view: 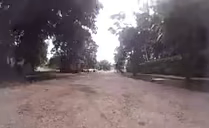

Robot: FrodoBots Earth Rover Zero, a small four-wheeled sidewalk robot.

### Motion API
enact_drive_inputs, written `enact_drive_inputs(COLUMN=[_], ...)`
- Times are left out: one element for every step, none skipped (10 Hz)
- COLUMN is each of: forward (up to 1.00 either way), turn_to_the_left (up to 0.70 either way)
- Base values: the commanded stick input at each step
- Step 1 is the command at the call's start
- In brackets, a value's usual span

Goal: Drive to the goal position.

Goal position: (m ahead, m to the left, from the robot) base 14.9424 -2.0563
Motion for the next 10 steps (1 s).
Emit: enact_drive_inputs(forward=[0.7,0.7,0.7,0.7,0.7,0.7,0.7,0.7,0.7,0.7], turn_to_the_left=[0.0,0.0,0.0,0.0,0.0,0.0,0.0,0.0,0.0,0.0])
